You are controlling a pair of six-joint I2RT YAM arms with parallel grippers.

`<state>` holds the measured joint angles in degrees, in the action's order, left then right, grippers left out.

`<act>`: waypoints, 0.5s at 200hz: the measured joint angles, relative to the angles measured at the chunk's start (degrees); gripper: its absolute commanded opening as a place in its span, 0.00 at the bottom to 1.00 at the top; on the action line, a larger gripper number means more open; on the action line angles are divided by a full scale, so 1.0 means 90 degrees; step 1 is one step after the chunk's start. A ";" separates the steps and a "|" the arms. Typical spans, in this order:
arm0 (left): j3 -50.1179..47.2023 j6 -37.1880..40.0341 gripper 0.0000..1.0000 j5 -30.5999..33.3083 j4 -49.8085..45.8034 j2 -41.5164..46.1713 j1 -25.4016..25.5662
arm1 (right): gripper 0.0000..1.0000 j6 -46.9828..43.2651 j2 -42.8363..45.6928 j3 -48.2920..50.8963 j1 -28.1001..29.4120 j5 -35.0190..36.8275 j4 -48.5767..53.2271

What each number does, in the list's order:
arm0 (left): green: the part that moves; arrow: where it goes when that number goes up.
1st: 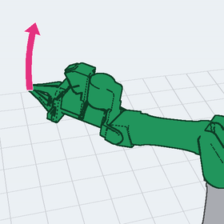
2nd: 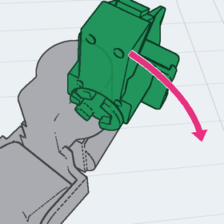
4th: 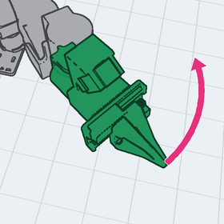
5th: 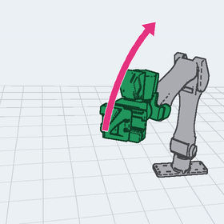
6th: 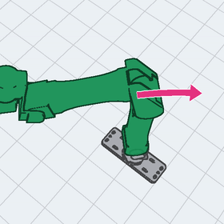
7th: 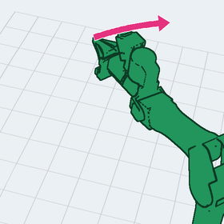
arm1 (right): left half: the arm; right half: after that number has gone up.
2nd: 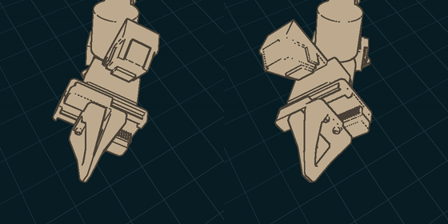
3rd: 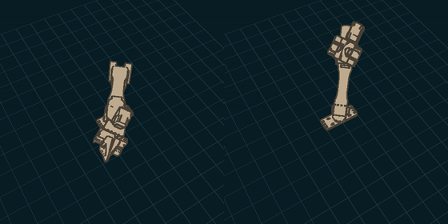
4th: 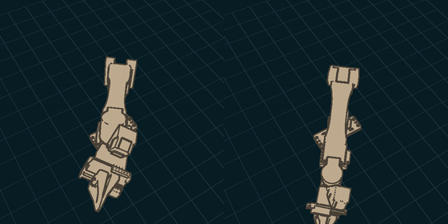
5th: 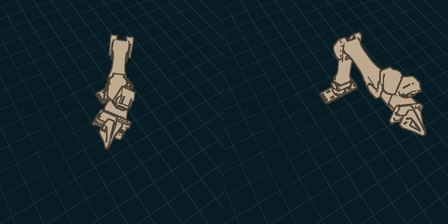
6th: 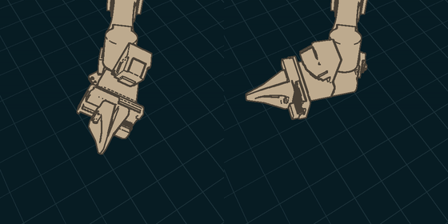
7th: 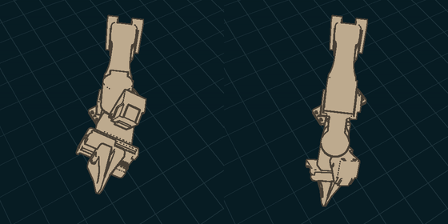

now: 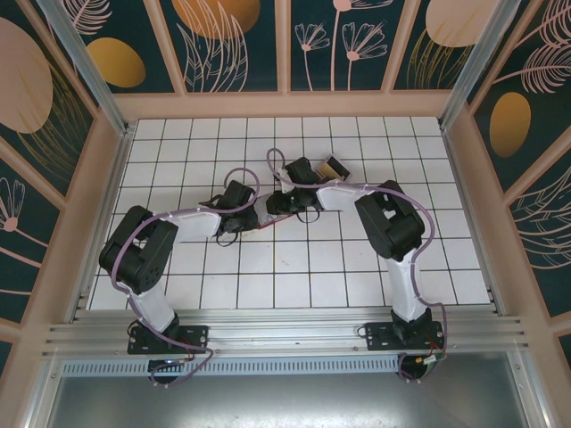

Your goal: Put the credit cards into the card holder

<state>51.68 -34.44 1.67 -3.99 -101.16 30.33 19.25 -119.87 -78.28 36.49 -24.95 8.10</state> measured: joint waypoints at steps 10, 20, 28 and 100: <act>0.0041 0.0036 0.22 0.0041 -0.0070 0.0005 0.0000 | 0.31 -0.0049 0.0066 0.0000 -0.0017 0.0044 0.0136; 0.0100 0.0056 0.23 0.0056 -0.0151 0.0024 0.0000 | 0.33 -0.0104 0.0141 0.0000 -0.0046 0.0104 0.0270; 0.0163 0.0063 0.24 0.0066 -0.0219 0.0058 0.0000 | 0.33 -0.0141 0.0202 0.0000 -0.0078 0.0146 0.0355; 0.1965 0.0486 0.29 0.0231 -0.0682 -0.0019 -0.0165 | 0.34 -0.0299 0.1112 0.0306 -0.0580 0.0461 0.0624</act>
<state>69.36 -30.06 3.75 -10.13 -101.34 28.84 16.56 -109.86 -75.53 31.27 -20.80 13.72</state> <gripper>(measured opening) 0.275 0.339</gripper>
